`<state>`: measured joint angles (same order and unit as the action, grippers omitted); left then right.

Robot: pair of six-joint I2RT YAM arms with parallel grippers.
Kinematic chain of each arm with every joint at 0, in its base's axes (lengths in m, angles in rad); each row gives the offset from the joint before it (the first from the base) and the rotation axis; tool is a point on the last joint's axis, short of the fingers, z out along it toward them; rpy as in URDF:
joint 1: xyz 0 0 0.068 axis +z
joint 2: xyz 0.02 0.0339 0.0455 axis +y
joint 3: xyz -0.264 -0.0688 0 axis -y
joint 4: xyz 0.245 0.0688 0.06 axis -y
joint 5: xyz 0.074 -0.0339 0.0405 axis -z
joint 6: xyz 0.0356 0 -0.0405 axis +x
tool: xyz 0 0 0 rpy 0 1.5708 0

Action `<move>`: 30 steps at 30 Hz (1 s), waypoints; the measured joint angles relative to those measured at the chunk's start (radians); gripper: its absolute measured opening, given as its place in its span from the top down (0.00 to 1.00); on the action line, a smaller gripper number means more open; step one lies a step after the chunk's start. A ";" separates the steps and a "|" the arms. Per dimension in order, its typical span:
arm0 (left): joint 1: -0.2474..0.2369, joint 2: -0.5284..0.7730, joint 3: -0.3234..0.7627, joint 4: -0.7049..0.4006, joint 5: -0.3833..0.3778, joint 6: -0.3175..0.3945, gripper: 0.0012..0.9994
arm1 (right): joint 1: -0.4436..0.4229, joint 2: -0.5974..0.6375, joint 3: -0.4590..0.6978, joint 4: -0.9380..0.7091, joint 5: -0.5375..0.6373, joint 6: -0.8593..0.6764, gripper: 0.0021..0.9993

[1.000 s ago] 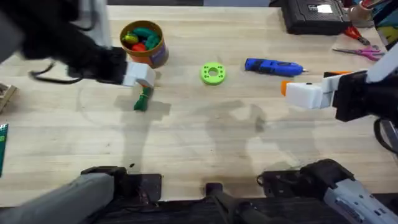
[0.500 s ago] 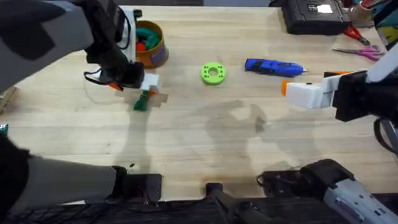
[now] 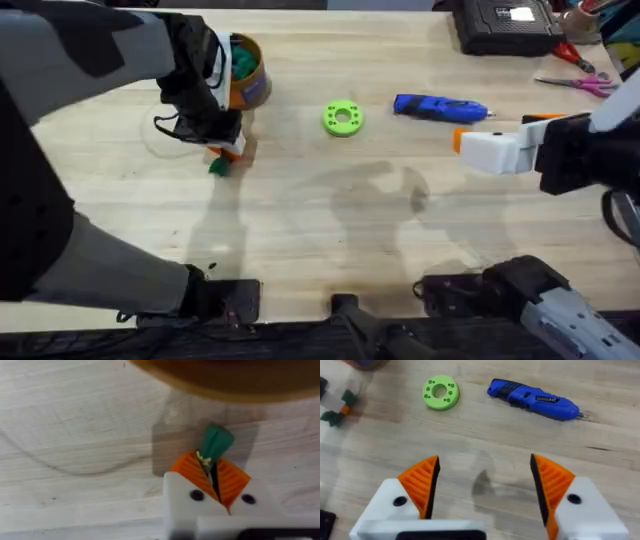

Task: Pick up the gripper from the table and insert it into the empty holder that is missing its gripper. Then pick up a screw, insert it into the mounting hole, and use the screwdriver to tighten it. Finally, clean up the table by picking up the vegetable and placing it into the bucket.

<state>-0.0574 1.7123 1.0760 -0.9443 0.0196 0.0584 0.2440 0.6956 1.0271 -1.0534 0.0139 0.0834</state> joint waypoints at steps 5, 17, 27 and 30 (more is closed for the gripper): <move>0.000 -0.004 -0.002 -0.009 0.010 -0.048 0.98 | 0.000 0.000 0.000 0.000 0.000 0.000 0.01; 0.000 -0.430 -0.019 -0.055 0.010 -0.068 0.98 | 0.000 0.000 0.000 0.001 0.000 0.000 0.01; 0.000 -0.456 0.016 0.316 0.021 -0.075 0.98 | 0.000 0.000 0.000 0.006 0.000 0.000 0.01; 0.000 -0.387 0.017 0.429 0.021 -0.075 0.98 | 0.000 0.000 0.000 0.006 0.000 0.000 0.01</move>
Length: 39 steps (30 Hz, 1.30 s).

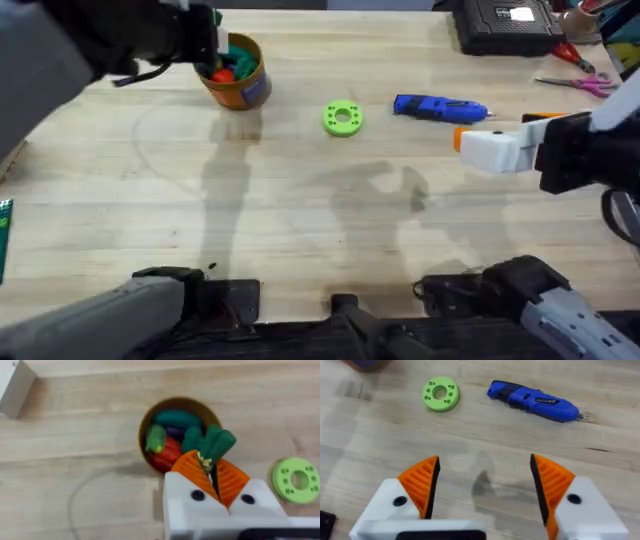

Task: Pick up the gripper from the table and insert it into the empty holder that is missing its gripper. Then pick up a screw, insert it into the mounting hole, and use the screwdriver to tighten it. Finally, clean up the table by picking up the vegetable and placing it into the bucket.

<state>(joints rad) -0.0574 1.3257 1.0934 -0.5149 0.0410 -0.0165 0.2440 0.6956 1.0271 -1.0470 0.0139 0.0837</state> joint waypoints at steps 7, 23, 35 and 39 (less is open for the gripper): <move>0.000 0.184 0.000 0.192 0.000 0.000 0.98 | 0.000 0.000 0.000 0.000 0.000 0.000 0.01; 0.000 0.096 0.000 0.095 0.000 -0.011 0.01 | 0.000 0.000 0.000 -0.004 0.000 0.000 0.01; 0.000 -0.301 0.012 -0.560 0.000 -0.019 0.01 | 0.000 0.002 0.000 0.013 0.000 0.001 0.01; 0.000 -0.317 0.012 -0.651 0.000 -0.019 0.01 | 0.000 0.022 0.000 0.014 0.000 0.003 0.01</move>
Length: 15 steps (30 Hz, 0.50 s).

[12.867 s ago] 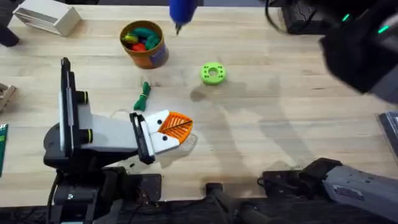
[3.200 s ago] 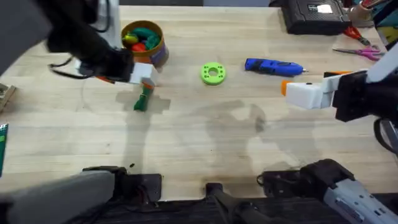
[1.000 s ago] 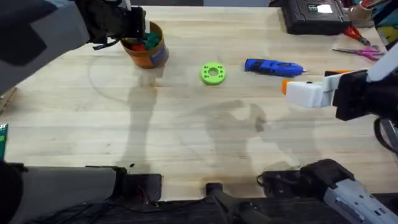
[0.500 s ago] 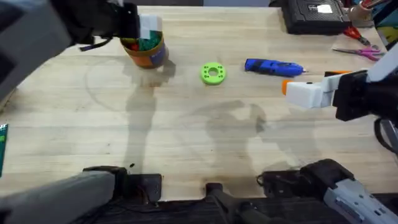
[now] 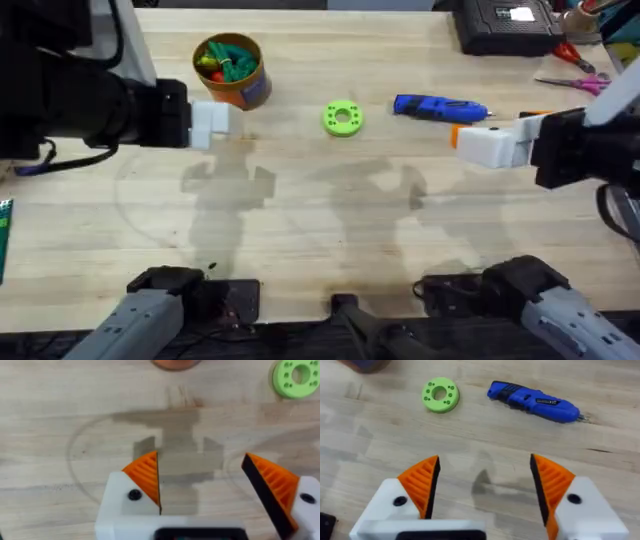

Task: Pick up the gripper from the table and insert it into the empty holder that is missing its gripper. Then pick up a screw, insert it into the mounting hole, and use the screwdriver to tighten it. Finally, clean up the table by picking up the vegetable and placing it into the bucket.

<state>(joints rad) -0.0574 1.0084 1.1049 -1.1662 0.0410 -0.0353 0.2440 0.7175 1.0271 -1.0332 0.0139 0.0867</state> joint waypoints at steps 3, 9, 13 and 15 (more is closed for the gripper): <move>0.000 0.000 0.000 -0.009 0.000 0.000 0.01 | 0.000 0.020 0.000 0.000 0.000 0.000 0.01; 0.000 0.000 0.000 -0.009 0.000 0.000 0.01 | 0.000 0.065 0.000 0.000 0.000 0.000 0.01; 0.000 0.000 0.000 -0.009 0.000 0.000 0.01 | 0.000 0.087 0.000 0.001 0.000 0.000 0.01; 0.000 0.000 0.000 -0.009 0.000 0.000 0.01 | 0.000 0.090 0.000 0.001 0.000 0.000 0.01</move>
<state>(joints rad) -0.0574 1.0088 1.1049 -1.1751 0.0410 -0.0353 0.2440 0.8078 1.0271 -1.0324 0.0139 0.0864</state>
